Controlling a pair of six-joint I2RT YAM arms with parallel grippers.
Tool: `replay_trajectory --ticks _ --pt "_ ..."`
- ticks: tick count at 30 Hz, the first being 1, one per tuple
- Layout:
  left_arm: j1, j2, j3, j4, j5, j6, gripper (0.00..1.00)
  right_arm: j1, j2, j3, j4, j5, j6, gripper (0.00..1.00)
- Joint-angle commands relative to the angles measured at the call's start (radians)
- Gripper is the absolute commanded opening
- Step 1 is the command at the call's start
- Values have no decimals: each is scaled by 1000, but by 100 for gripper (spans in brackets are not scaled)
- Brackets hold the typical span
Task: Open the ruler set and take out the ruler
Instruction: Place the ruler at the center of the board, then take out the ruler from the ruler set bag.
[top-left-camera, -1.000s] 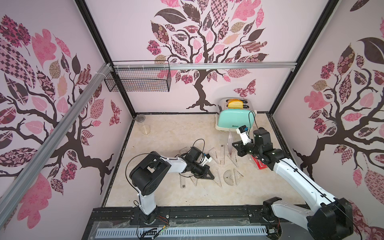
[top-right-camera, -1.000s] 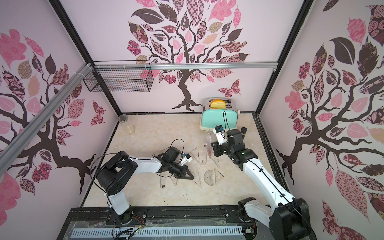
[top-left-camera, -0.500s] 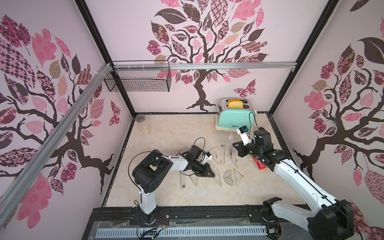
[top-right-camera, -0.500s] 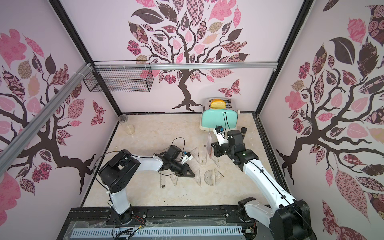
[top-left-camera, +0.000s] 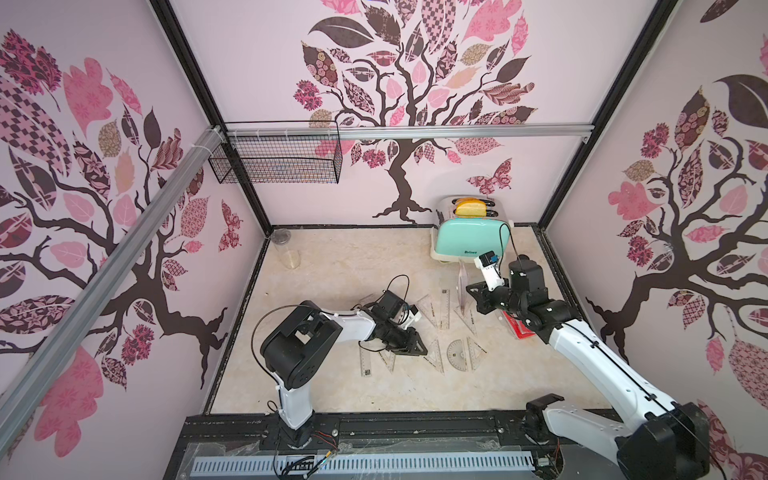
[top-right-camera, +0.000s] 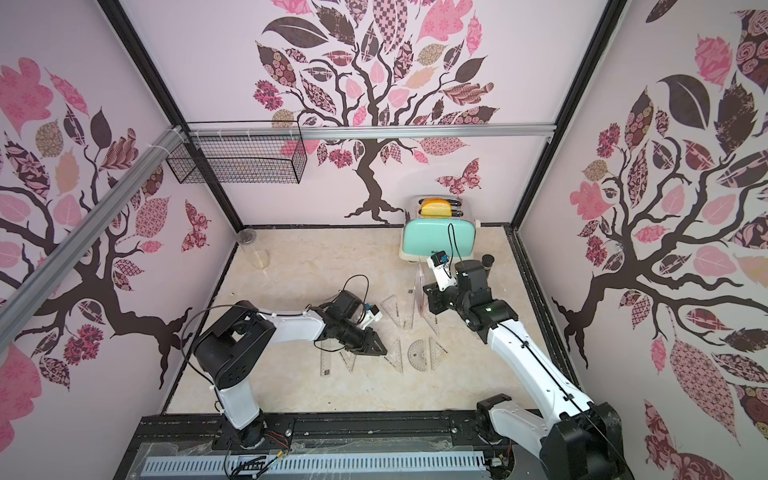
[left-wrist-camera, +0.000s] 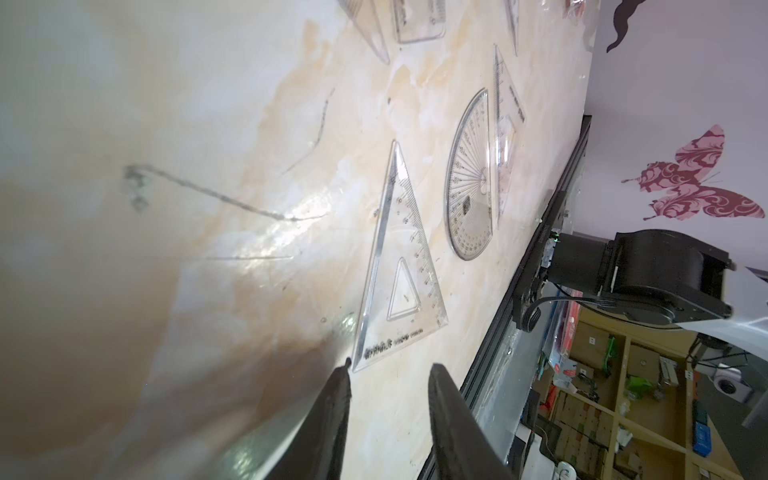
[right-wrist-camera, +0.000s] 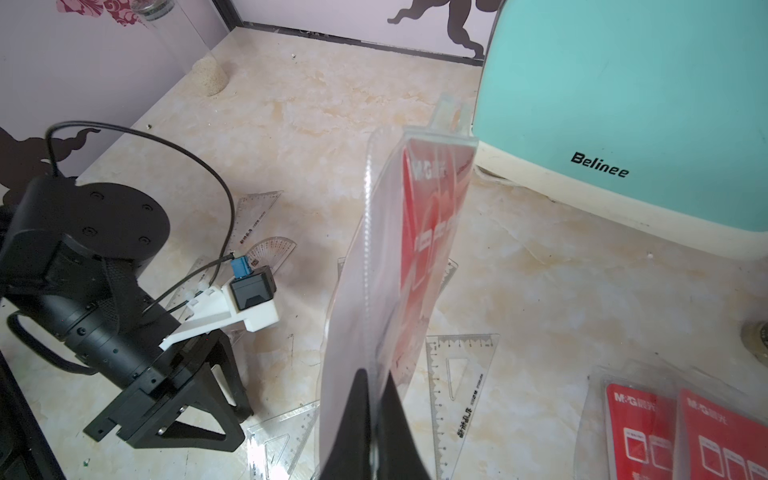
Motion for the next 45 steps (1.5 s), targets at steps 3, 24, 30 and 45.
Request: replay_trajectory --ticks 3,24,30,45 --pt "3 -107 89 -140 -172 96 41 0 -5 11 -10 -32 -2 0" --pt "-209 -212 362 -9 -634 126 16 4 2 -38 152 -204 114 0" --pt "-213 -158 383 -3 -636 118 15 7 -10 -40 156 -211 117 0" --pt "-213 -85 431 -14 -723 123 20 12 -21 -35 165 -254 118 0"
